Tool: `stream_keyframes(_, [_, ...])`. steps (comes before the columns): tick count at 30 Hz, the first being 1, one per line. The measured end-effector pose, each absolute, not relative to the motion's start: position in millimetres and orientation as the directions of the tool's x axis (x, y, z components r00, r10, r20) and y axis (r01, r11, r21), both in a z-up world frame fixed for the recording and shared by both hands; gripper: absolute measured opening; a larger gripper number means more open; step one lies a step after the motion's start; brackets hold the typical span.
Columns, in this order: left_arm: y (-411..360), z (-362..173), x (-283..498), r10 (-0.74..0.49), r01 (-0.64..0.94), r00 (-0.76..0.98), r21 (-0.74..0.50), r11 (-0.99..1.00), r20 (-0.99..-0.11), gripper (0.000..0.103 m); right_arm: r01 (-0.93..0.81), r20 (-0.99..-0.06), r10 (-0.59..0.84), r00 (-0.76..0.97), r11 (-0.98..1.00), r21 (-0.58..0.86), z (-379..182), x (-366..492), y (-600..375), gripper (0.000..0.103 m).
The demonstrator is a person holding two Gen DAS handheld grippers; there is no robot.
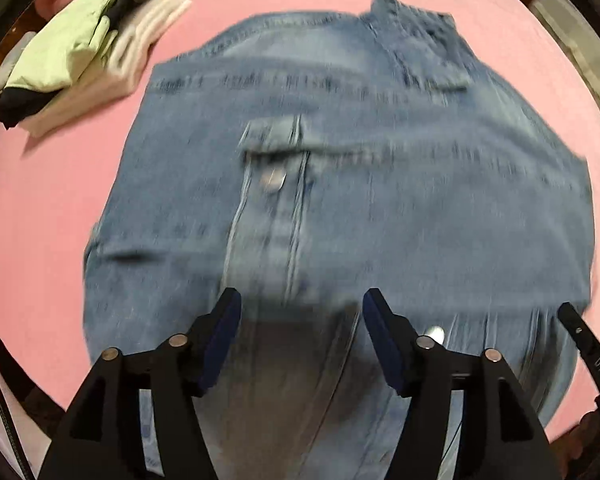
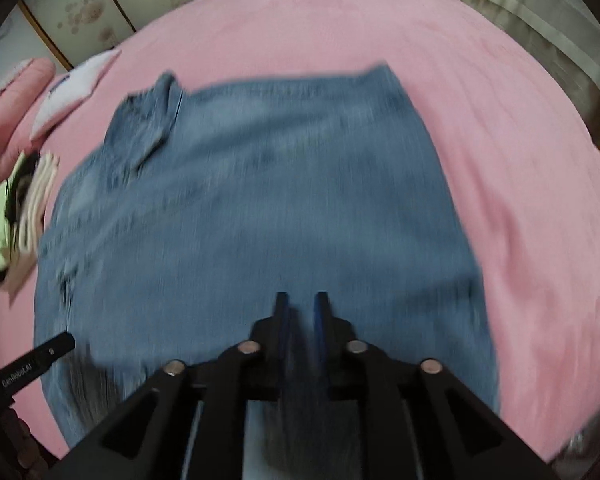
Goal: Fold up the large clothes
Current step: 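Grasp the jacket hem with both grippers, one at each hem corner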
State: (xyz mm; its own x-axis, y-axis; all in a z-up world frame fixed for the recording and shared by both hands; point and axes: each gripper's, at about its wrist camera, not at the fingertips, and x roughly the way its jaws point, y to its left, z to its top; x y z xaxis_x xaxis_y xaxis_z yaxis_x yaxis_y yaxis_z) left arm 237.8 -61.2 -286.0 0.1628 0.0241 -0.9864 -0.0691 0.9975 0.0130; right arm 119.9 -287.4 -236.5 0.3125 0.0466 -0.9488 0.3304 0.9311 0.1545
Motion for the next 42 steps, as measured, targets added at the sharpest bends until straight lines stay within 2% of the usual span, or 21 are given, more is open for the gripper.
stream_keyframes(1, [-57,-284,226,0.018,-0.054,0.152,0.01,0.999,-0.988,0.071,0.341,-0.953,0.048,0.298,0.927,0.154,-236,109,-282,0.031])
stream_keyframes(3, [-48,-282,212,0.015,-0.038,0.131,0.01,0.999,-0.991,0.073,0.366,-0.961,0.058,0.271,0.917,0.158,-235,90,-270,0.042])
stream_keyframes(6, [-37,-275,189,-0.005,-0.027,0.097,-0.008,1.0,-0.995,0.076,0.385,-0.968,0.072,0.241,0.908,0.164,-230,67,-249,0.048])
stream_keyframes(8, [-29,-270,173,-0.024,-0.019,0.085,-0.025,0.999,-0.996,0.083,0.37,-0.967,0.073,0.245,0.915,0.163,-222,53,-238,0.057])
stream_keyframes(12, [-19,-262,143,-0.011,0.001,0.079,-0.011,1.0,-0.997,0.084,0.307,-0.964,0.03,0.265,0.945,0.114,-209,35,-215,0.068])
stream_keyframes(20, [0,-270,89,0.022,-0.043,0.048,0.02,0.999,-0.999,0.084,0.219,-0.957,0.024,0.291,0.972,0.09,-212,4,-208,0.068])
stream_keyframes(25, [15,-271,48,0.051,-0.061,0.054,0.047,0.997,-0.997,0.084,0.242,-0.951,0.026,0.308,0.964,0.105,-218,-33,-227,0.068])
stream_keyframes(33, [58,-268,-18,0.083,-0.179,0.085,0.067,0.982,-0.993,0.084,0.307,-0.92,0.038,0.389,0.937,0.168,-222,-96,-280,0.068])
stream_keyframes(37, [75,-266,-33,0.09,-0.218,0.101,0.066,0.974,-0.991,0.085,0.303,-0.888,0.016,0.46,0.937,0.173,-232,-125,-305,0.068])
stream_keyframes(42, [88,-266,-42,0.096,-0.196,0.146,0.067,0.978,-0.985,0.084,0.264,-0.871,-0.008,0.49,0.954,0.14,-248,-140,-325,0.068])
